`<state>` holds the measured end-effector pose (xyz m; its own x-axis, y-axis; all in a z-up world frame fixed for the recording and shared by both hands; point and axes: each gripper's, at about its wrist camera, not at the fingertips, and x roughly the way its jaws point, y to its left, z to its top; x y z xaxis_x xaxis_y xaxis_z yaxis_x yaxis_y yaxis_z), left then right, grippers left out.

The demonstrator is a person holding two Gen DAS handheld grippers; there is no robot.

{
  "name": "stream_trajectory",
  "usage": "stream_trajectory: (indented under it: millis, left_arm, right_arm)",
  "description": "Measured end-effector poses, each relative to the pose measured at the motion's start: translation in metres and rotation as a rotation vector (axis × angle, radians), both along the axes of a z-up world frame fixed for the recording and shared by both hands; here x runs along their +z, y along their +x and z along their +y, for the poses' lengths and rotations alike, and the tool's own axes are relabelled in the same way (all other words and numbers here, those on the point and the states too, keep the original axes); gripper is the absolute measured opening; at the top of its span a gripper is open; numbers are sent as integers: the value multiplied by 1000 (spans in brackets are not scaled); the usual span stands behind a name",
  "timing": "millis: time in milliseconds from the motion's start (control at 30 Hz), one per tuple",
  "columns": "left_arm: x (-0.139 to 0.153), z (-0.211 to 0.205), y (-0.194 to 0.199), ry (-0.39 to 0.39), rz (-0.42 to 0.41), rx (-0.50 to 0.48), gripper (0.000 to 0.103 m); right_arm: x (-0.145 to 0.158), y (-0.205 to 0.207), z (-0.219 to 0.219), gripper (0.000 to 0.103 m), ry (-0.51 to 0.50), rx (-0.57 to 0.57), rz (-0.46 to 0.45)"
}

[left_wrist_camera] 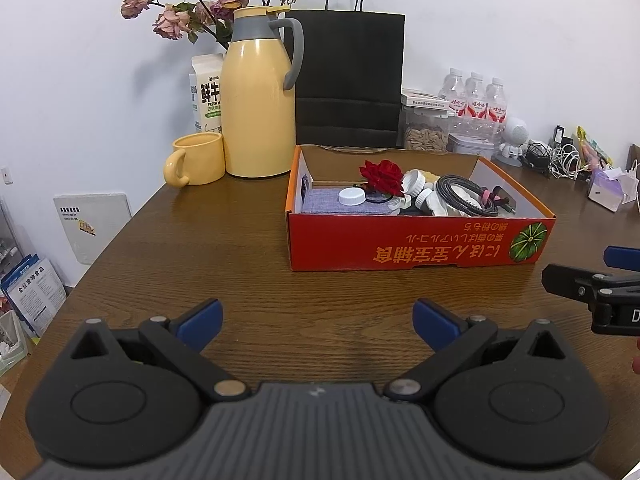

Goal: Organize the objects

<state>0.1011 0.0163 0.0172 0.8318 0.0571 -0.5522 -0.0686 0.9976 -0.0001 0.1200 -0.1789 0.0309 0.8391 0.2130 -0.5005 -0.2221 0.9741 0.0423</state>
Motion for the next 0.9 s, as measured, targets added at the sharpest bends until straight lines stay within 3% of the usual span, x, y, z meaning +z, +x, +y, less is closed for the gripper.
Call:
stream_trajectory:
  millis: [900]
  left_arm:
    - [0,-5,-5,6,-2,-13,103]
  right_arm:
    - [0,-1,0,103,-1,2,1]
